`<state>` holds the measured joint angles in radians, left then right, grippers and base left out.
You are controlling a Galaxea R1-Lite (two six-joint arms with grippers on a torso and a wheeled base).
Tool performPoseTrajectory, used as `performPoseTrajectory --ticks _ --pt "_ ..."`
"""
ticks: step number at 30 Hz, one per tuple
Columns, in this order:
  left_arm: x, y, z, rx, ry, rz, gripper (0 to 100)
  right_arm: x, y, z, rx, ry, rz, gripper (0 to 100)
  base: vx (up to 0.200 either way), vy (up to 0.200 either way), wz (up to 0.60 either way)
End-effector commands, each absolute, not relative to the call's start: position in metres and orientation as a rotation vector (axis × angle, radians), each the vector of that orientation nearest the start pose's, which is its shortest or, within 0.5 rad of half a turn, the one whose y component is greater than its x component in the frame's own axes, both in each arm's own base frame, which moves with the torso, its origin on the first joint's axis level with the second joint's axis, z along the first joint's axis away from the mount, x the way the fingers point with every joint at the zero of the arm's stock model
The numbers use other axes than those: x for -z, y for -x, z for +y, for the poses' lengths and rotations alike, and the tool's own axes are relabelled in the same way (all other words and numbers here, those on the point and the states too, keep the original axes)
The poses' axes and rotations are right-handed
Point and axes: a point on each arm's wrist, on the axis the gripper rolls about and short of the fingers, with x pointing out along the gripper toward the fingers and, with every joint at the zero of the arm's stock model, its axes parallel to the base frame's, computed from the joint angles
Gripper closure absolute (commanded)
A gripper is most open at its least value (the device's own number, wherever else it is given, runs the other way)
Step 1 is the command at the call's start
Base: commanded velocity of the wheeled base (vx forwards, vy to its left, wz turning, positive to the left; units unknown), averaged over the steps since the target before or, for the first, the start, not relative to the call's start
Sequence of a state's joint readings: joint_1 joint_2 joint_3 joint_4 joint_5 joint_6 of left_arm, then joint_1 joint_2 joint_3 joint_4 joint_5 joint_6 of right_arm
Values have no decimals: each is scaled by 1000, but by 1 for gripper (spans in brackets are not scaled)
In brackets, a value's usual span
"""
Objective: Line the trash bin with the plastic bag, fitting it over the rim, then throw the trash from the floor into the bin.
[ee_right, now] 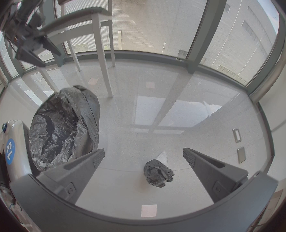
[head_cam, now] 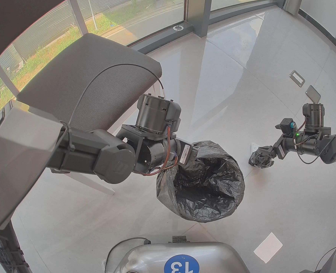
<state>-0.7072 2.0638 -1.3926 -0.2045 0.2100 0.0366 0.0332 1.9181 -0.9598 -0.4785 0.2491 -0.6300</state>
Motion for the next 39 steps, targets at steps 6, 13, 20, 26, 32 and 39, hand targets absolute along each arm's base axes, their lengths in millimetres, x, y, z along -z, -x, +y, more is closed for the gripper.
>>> performPoseTrajectory --ticks 6,13,20,26,32,39 --pt "-153 -345 -269 538 -505 282 0 -184 -293 30 -431 592 242 0 0 0 0" --pt "-147 -339 -286 599 -585 224 0 -184 -272 29 -436 593 247 0 0 0 0" --pt "-129 -331 -302 636 -570 255 0 -183 -259 28 -439 593 249 0 0 0 0" --pt "-113 -338 -301 632 -575 294 0 -181 -254 28 -440 591 256 0 0 0 0" --pt "-102 -342 -302 634 -567 319 0 -181 -252 28 -439 592 251 0 0 0 0" --pt "-93 -350 -305 626 -555 329 0 -182 -251 28 -438 592 248 0 0 0 0"
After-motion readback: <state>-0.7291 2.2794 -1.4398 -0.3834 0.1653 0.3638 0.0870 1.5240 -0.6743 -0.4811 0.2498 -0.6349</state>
